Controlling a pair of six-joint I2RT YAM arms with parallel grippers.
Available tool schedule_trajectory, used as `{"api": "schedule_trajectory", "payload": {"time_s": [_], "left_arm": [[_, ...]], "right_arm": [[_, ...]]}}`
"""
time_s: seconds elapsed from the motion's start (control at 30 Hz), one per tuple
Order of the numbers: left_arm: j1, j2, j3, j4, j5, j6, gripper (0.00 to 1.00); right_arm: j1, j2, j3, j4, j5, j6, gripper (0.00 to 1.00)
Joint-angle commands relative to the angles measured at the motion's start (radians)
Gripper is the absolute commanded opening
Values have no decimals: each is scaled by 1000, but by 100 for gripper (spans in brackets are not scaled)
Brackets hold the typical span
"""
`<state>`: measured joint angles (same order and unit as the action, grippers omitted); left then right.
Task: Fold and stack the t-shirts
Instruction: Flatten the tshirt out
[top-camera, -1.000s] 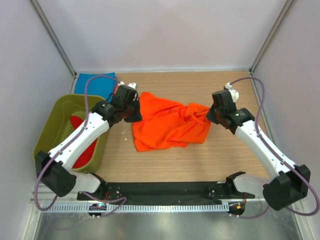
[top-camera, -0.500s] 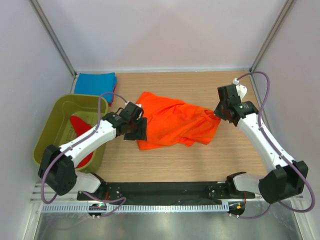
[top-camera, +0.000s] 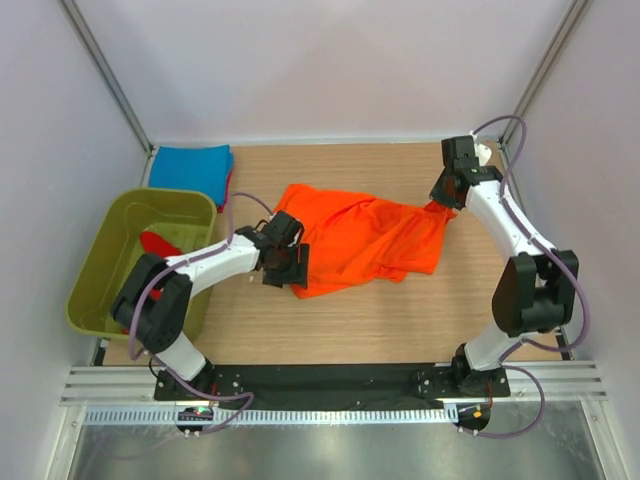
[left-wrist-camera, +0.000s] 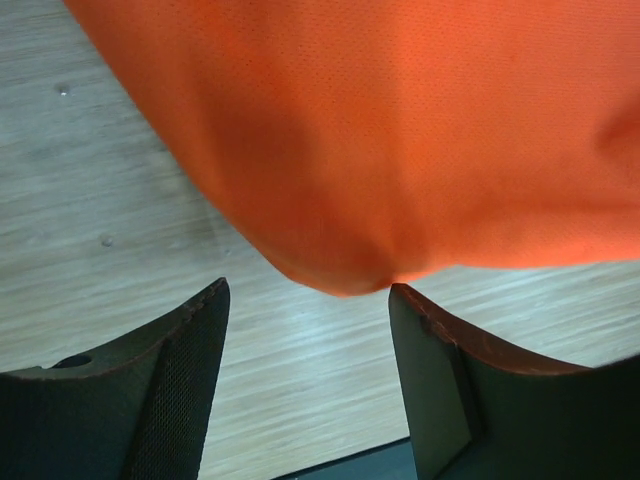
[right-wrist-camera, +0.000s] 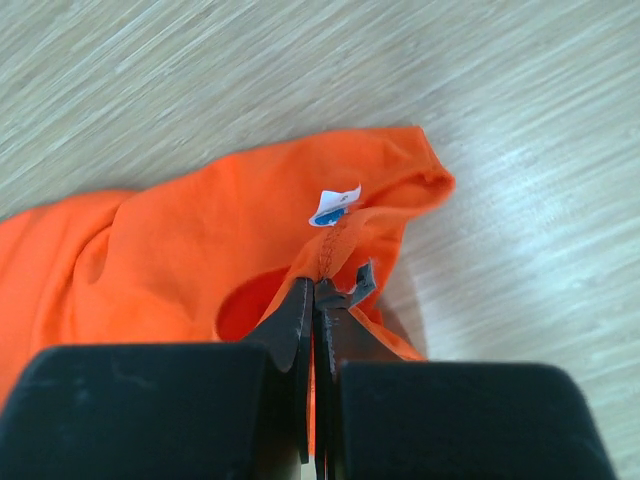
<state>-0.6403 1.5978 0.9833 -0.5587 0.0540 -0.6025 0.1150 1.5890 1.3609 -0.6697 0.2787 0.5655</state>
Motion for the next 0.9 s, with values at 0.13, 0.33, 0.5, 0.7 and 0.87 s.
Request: {"api": "schedule_trajectory", "payload": {"time_s": [0.13, 0.33, 0.5, 0.7, 0.87], "left_arm": [[-4, 134, 107, 57, -36, -25, 66], [-7, 182, 206, -49, -92, 4, 3], [-10, 28, 178, -128, -210, 1, 0], [-10, -32, 474, -280, -289, 56, 0], [-10, -32, 744, -430, -381, 104, 0]], "right_arm": [[-23, 89, 138, 24, -41, -42, 1], [-32, -6, -1, -103, -38, -9, 1], [-32, -217, -238, -97, -87, 7, 1], [-38, -200, -18, -148, -72, -6, 1], [-41, -169, 325, -266, -9, 5, 1]]}}
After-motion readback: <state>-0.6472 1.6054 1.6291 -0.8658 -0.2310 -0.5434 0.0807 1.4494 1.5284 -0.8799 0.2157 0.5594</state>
